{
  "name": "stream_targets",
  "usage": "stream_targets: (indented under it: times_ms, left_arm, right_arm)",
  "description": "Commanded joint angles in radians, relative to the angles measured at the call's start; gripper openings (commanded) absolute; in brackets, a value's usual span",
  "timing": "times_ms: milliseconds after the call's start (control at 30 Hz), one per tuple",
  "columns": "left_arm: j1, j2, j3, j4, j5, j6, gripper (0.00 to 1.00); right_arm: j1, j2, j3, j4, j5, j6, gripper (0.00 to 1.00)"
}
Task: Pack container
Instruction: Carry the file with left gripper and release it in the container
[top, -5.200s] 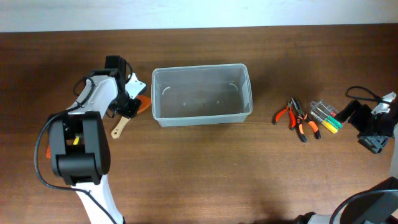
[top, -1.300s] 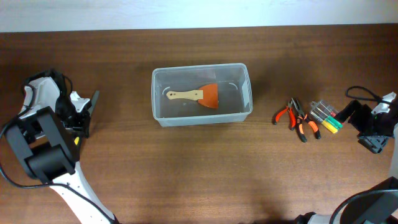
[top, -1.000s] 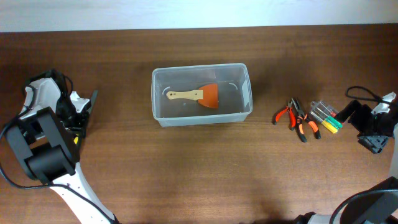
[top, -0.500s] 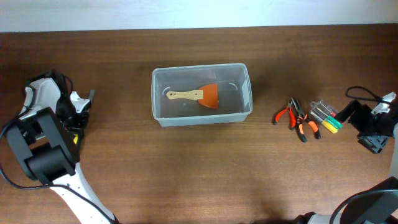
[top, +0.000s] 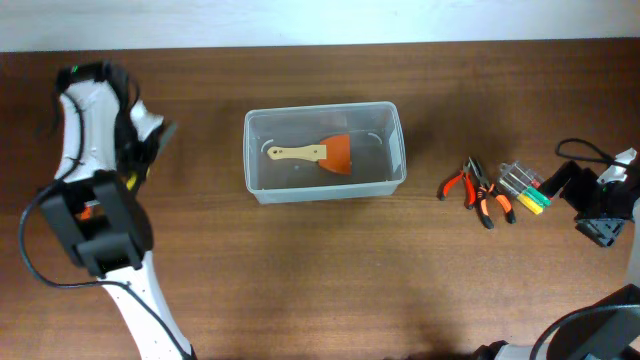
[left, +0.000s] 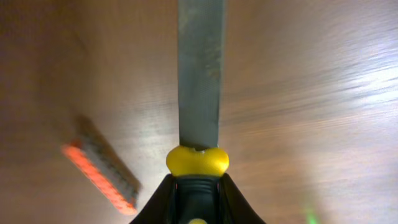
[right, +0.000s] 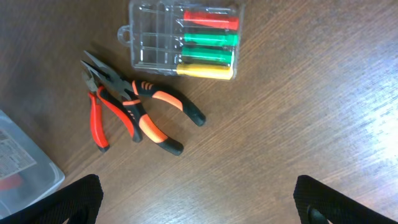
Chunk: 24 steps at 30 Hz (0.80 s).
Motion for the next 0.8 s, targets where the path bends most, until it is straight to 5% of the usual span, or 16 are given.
stream_targets:
  times_ms: [0,267,533,767]
  left_arm:
    - [-0.134,-0.057,0.259,-0.069,0.018,0.012,0.02]
    - [-0.399,-0.074,0.525,-0.095,0.014,0.089,0.02]
    - [-0.615,-0.072,0.519,-0.097,0.069,0.218,0.02]
    - [-0.655,-0.069,0.438,-0.014,0.116,0.374,0.02]
  right_arm:
    - [-0.002,0.003,0.016,0.002,-0.002,0.008,0.98]
    - [-0.002,0.003,0.016,0.002,-0.002,0.008,0.98]
    - [-0.002,0.003,0.016,0.002,-0.002,0.008,0.99]
    - [-0.002,0.003,0.016,0.002,-0.002,0.008,0.99]
